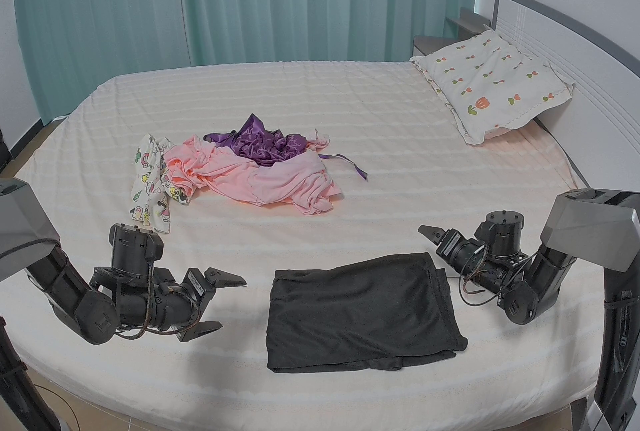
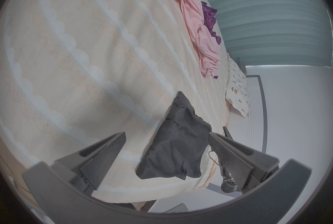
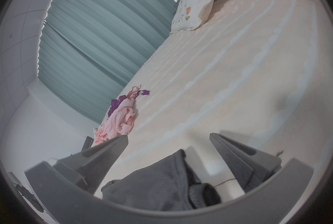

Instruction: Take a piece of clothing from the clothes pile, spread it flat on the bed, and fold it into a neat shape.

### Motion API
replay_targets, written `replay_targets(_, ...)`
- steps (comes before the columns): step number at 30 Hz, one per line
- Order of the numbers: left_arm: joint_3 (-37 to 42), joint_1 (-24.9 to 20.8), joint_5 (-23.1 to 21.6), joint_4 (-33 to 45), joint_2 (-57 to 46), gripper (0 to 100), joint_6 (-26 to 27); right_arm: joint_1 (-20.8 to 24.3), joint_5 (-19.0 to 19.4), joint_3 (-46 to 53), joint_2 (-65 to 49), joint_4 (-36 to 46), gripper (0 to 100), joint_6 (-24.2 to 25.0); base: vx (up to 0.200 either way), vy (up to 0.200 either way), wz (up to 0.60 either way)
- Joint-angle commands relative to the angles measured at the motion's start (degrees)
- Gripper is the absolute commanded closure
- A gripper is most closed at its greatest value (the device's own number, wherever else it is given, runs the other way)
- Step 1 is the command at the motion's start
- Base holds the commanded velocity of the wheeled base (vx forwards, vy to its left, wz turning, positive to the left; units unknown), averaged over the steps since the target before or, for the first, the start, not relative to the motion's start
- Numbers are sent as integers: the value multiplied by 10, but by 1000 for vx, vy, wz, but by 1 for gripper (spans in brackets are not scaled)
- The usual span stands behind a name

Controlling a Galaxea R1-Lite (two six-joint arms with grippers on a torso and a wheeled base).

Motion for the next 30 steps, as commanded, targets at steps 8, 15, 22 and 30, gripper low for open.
replay_targets(8,1,-2,-1,0,5,0,0,-29,52,244,-119,-2,0,-80,0,0,0)
replay_targets(15,1,-7,-1,0,5,0,-1,-12,61,337,-129,-30,0,-75,0,0,0)
replay_targets(22,1,-12,1,0,10,0,-4,19,62,387,-116,-95,0,-62,-86,0,0)
replay_targets(30,1,-12,0,0,13,0,-1,46,61,384,-101,-110,0,-47,-75,0,0)
